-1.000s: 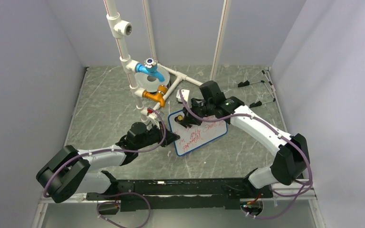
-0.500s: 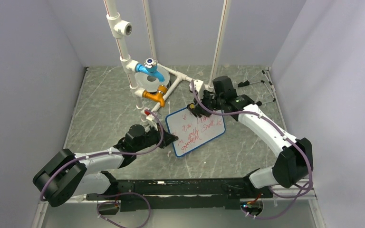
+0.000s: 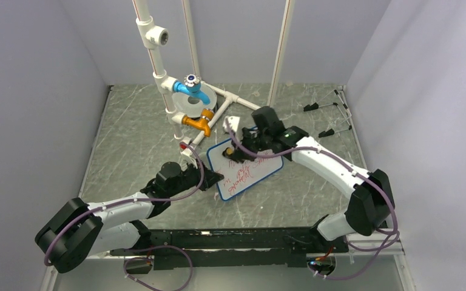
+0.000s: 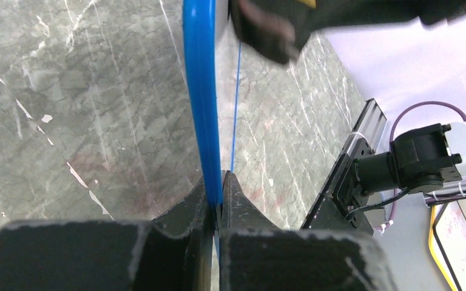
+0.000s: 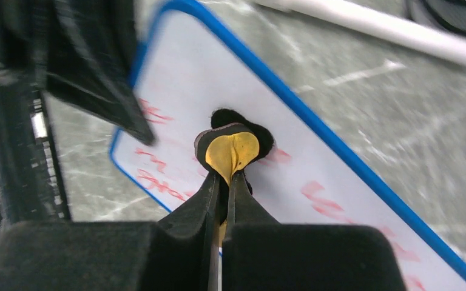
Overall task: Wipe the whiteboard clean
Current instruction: Erase the whiteboard at the center of the board.
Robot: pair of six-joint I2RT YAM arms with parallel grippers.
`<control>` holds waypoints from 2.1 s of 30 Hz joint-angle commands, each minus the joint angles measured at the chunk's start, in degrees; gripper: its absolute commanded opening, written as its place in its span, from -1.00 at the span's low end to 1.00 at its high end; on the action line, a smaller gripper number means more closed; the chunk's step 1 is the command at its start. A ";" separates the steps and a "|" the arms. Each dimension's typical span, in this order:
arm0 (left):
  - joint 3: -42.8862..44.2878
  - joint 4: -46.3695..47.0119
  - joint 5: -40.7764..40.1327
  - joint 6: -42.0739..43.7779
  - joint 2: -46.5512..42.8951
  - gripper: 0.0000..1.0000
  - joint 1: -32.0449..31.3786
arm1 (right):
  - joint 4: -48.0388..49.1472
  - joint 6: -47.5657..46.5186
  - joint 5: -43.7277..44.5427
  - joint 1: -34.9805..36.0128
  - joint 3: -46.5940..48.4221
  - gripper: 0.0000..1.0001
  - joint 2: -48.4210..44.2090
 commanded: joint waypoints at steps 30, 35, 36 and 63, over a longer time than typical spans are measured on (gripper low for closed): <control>1.68 2.60 4.03 4.25 -0.40 -1.00 -0.34 | -1.42 -6.06 -2.83 0.18 -0.83 -1.00 -0.97; 1.26 2.23 4.06 4.95 -1.26 -1.00 -0.34 | -1.03 -4.91 -0.70 -0.86 0.51 -1.00 -0.95; 1.30 2.38 4.15 5.09 -1.14 -1.00 -0.36 | -0.74 -4.42 -0.21 -2.55 0.54 -1.00 -1.30; 0.95 6.42 5.33 4.47 1.47 -1.00 -0.35 | -1.27 -5.30 -3.26 -7.77 -0.75 -1.00 -2.34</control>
